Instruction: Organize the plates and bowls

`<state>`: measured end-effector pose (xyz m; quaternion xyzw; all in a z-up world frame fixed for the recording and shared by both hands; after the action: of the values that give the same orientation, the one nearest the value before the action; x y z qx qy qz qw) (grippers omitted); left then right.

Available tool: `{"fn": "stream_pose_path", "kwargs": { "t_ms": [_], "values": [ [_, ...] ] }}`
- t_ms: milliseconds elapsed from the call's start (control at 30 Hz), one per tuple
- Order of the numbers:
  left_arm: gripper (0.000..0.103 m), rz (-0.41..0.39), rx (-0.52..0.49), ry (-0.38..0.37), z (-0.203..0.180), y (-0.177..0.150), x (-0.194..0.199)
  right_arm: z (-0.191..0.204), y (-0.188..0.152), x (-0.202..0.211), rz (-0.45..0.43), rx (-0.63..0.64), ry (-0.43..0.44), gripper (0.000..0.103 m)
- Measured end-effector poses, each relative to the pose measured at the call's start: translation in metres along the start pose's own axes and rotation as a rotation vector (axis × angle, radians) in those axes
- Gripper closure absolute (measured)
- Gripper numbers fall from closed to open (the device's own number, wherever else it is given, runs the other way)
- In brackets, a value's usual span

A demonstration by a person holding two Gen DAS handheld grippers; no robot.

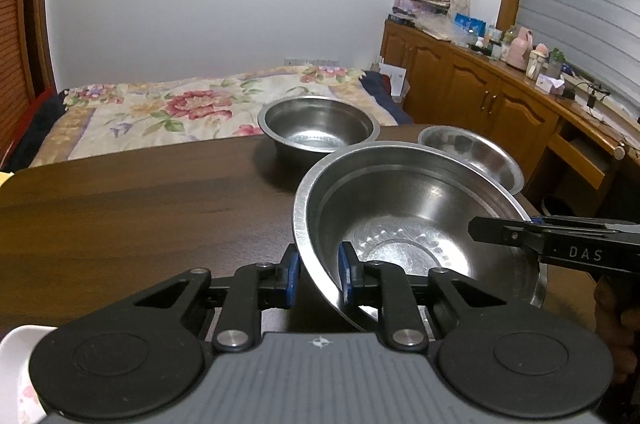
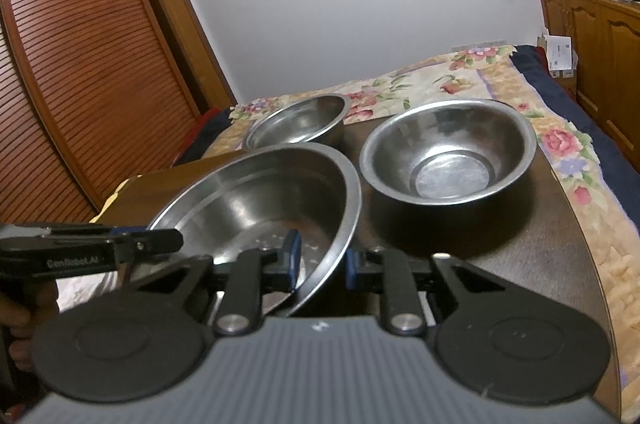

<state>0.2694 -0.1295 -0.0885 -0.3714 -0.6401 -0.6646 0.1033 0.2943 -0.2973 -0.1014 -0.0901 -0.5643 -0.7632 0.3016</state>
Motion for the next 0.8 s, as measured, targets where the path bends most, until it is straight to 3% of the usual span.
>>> {"fn": "stream_pose_path", "kwargs": {
  "t_ms": [800],
  "values": [
    [0.081,-0.056,-0.039,-0.006,-0.009,-0.036,0.07,0.035,-0.025,0.051,-0.032,0.014,-0.017,0.079]
  ]
}}
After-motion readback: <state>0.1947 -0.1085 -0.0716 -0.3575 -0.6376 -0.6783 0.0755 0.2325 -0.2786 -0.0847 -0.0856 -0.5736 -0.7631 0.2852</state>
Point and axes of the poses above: each gripper's, at about its wrist camera, not at the fingertips, and x roughly against the way its jaws point, z to its left, y to its top, the point moved 10 cm from there along -x, roughly the way its jaws point, and after that the axes turned 2 degrees about z, right-handed, at the moved point
